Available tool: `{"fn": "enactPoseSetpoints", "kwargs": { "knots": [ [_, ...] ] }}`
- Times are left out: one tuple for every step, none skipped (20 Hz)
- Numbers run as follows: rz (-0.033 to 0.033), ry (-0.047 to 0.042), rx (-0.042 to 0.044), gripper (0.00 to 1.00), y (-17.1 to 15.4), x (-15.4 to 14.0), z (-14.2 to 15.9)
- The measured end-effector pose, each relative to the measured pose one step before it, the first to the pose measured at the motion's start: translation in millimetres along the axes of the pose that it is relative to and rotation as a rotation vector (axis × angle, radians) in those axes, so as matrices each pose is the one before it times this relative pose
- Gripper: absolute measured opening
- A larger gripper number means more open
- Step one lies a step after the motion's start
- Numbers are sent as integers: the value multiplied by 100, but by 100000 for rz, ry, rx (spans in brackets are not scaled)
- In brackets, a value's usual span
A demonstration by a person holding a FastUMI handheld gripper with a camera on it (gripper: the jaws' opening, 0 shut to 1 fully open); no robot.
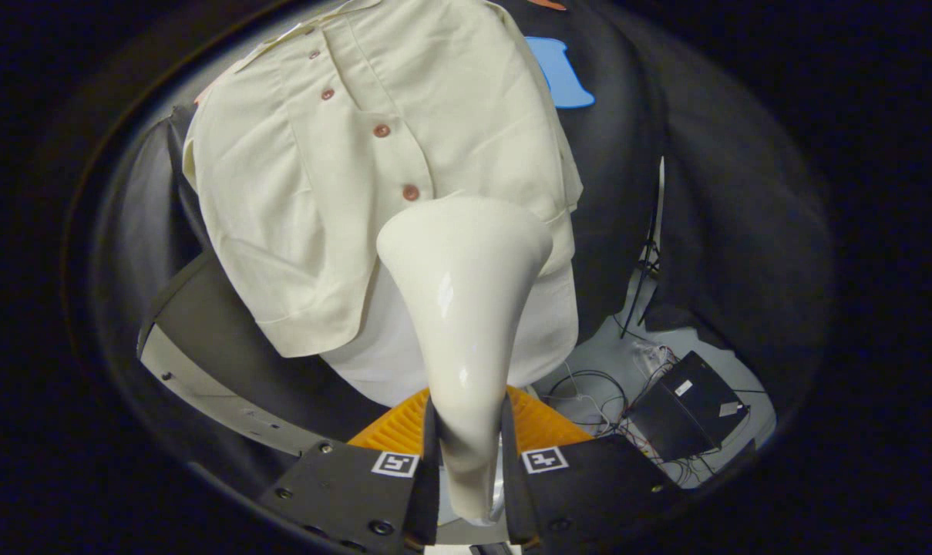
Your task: Iron the clothes twice with a garment steamer, once on the left side and once on the right side.
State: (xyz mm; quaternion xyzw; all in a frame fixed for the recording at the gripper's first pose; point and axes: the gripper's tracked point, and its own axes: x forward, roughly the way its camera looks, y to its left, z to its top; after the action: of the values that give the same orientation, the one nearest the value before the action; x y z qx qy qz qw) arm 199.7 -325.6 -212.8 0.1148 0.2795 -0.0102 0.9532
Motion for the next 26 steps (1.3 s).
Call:
{"fn": "enactPoseSetpoints", "kwargs": {
  "knots": [
    [-124,-1495,-111,35,441,-738,522],
    [-268,-1804,-108,35,391,-935,648],
    [-436,-1628,-111,35,528,-875,610],
    [-233,-2362,-123,34,515,-905,772],
    [-204,-906,-219,34,728,-669,316],
    [-914,-1744,115,34,576,-815,566],
    [-774,-1692,0,34,683,-777,560],
    [-492,-2011,-686,34,753,-723,622],
    [-421,-1408,-215,34,820,-731,498],
    [-409,-1352,31,34,787,-943,492],
    [-14,-1840,-94,34,1096,-1028,752],
    [153,-1517,-230,34,885,-641,578],
    [-96,-2040,-311,34,1092,-997,849],
    [-22,-1915,-1070,34,960,-811,648],
    [158,-1734,-961,34,978,-901,642],
    [204,-1637,-1276,34,1184,-910,653],
    [405,-1624,-993,34,1202,-777,825],
    [510,-1329,-829,34,1146,-740,689],
    [777,-1264,-987,34,1199,-890,638],
    [-72,-1555,-597,34,1131,-755,792],
    [-251,-1589,-1237,34,947,-900,367],
    [227,-1798,-985,34,1086,-904,486],
    [391,-1417,-1420,34,1203,-901,524],
    [409,-1462,-1582,34,1020,-807,455],
    [103,-1871,-959,34,957,-798,551],
    [312,-1883,114,34,877,-717,620]
  ]
}}
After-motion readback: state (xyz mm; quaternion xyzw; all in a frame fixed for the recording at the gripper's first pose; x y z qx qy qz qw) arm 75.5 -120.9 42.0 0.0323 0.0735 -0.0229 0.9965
